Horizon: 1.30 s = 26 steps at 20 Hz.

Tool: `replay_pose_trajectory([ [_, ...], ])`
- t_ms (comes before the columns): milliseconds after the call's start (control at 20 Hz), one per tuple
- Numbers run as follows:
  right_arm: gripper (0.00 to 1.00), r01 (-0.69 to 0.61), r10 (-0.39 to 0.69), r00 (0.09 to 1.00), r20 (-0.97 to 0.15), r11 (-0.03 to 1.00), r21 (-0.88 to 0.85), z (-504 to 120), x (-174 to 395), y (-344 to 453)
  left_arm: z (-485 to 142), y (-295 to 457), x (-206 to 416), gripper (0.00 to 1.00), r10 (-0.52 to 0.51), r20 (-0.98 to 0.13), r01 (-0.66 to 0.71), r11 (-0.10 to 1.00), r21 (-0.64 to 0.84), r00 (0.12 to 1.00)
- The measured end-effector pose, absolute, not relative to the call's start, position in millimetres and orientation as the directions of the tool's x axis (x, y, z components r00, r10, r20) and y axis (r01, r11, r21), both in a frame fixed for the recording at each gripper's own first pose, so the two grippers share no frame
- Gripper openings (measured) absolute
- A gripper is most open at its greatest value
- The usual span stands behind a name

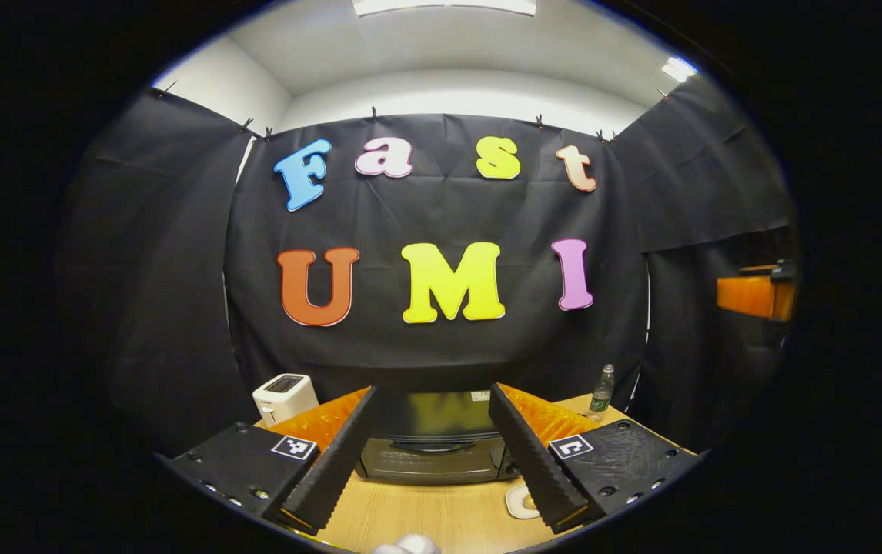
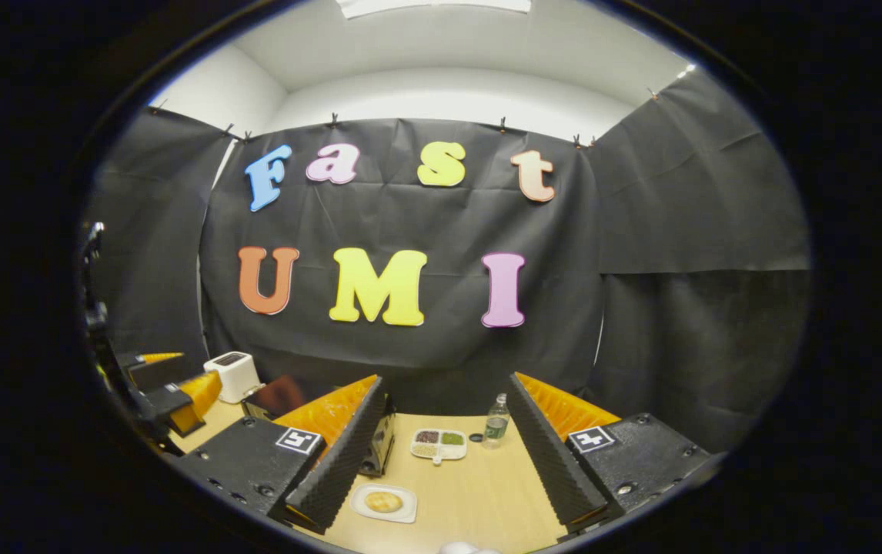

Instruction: Open the electric oven with the left hand, put the food in, and close the electric oven.

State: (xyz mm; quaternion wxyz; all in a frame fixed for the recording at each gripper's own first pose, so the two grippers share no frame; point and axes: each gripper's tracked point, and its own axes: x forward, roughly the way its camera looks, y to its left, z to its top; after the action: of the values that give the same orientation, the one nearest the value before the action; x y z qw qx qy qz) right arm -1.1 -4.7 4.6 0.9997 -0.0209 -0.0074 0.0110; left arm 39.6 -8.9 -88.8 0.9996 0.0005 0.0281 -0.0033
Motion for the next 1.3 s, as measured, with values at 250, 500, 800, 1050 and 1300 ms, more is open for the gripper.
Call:
replay_pose_trajectory([
  [250,0.99,0.011,-0.012,1.000,-0.013,0.997,-0.075,2.5,2.0,-27.6,-161.9,-14.5,79.8,0.94,-0.015,-0.148,0.012,1.000,-0.020,0.989],
  [500,0.99,0.041,-0.045,0.998,-0.046,0.995,-0.090,-8.7,7.8,-41.0,-213.3,-10.7,130.5,0.94,0.004,-0.206,0.001,1.000,0.024,0.979],
  [800,1.00,0.064,-0.070,0.994,-0.078,0.994,-0.088,-20.3,18.0,-42.5,-262.8,-5.8,178.9,0.96,0.017,-0.296,-0.012,1.000,0.021,0.955],
  [1050,0.99,0.069,-0.079,0.991,-0.104,0.994,-0.090,-25.7,23.5,-40.9,-279.8,5.3,193.7,0.96,0.026,-0.316,-0.020,1.000,0.021,0.948],
  [1300,0.99,0.064,-0.073,0.990,-0.121,0.995,-0.075,-32.7,24.2,-36.5,-280.8,6.0,185.2,0.98,0.026,-0.327,-0.017,0.999,0.031,0.945],
])
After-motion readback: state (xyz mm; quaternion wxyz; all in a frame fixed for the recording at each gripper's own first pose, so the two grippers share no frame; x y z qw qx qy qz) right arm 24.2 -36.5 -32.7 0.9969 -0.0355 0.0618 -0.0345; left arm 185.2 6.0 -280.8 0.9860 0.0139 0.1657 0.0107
